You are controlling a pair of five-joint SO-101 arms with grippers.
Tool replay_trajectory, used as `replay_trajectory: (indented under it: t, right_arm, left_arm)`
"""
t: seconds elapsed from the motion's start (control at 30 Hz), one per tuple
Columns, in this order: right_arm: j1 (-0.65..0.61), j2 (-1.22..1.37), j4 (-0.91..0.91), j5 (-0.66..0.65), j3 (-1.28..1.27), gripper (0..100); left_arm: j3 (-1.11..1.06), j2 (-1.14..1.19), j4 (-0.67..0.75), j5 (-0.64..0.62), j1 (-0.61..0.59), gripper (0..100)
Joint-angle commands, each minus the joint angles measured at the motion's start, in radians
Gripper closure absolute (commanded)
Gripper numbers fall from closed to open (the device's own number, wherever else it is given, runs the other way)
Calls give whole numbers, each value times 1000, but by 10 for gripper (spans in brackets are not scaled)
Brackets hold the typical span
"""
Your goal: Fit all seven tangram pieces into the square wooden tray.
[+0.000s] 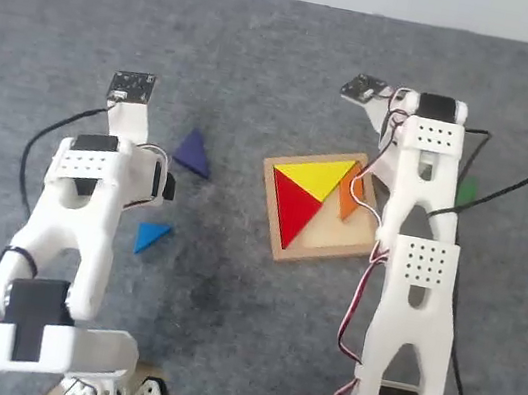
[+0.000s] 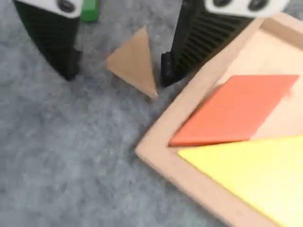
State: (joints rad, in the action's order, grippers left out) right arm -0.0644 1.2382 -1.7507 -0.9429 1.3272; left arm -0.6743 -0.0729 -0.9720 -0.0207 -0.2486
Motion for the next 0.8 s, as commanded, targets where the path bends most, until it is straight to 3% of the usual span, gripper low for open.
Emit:
replay_trajectory:
  t: [0.0, 0.13, 0.33, 0.57, 0.77]
  right_arm:
    - [-15, -19, -22, -49, -2, 681]
    - [-12, -19, -27, -48, -11, 687]
    - [8, 7, -31, -46, -8, 824]
    - [8, 35, -33, -35, -2, 834]
    - [27, -122, -42, 40, -5, 880]
  left_arm:
    - [7, -55, 15, -3, -8, 792]
    - [7, -55, 15, -3, -8, 792]
    - [7, -55, 14, -3, -5, 792]
    - [5, -54, 14, -3, -3, 792]
    - [5, -54, 14, -3, -3, 792]
